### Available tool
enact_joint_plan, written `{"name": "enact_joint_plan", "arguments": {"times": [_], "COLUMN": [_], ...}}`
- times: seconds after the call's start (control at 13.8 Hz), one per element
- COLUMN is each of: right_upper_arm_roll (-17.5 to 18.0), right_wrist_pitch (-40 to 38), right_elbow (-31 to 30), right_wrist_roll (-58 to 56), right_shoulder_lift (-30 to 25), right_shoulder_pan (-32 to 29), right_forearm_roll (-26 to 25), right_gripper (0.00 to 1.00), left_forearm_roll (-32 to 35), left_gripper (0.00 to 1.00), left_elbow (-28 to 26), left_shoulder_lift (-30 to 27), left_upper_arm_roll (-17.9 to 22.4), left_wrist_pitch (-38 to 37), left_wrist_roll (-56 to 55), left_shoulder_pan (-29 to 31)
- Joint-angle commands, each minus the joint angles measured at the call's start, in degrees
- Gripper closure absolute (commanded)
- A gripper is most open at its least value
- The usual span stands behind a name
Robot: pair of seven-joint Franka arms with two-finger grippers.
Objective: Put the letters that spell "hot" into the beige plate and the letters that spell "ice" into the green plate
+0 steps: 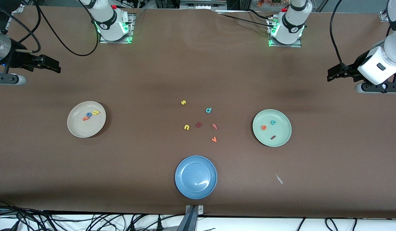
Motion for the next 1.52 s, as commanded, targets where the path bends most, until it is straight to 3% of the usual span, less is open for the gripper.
{"name": "enact_joint_plan", "arguments": {"times": [0.0, 1.45], "right_upper_arm_roll": [-0.1, -0.1], "right_wrist_pitch": [1.0, 0.3], "right_elbow": [0.4, 0.6], "right_wrist_roll": [-1.5, -0.8], "right_shoulder_lift": [1.0, 1.8], "right_shoulder_pan": [-0.3, -0.1], "right_forearm_roll": [-1.0, -0.4], "right_gripper": [0.0, 0.0], "left_forearm_roll": [1.2, 1.2], "left_gripper": [0.0, 0.0], "left_elbow": [0.6, 0.6], "left_shoulder_lift": [-0.4, -0.4], "left_upper_arm_roll": [0.0, 0.0], "left_wrist_pitch": [-1.1, -1.1], "left_wrist_roll": [-0.2, -0.2], "left_shoulder_pan": [0.3, 0.3]}}
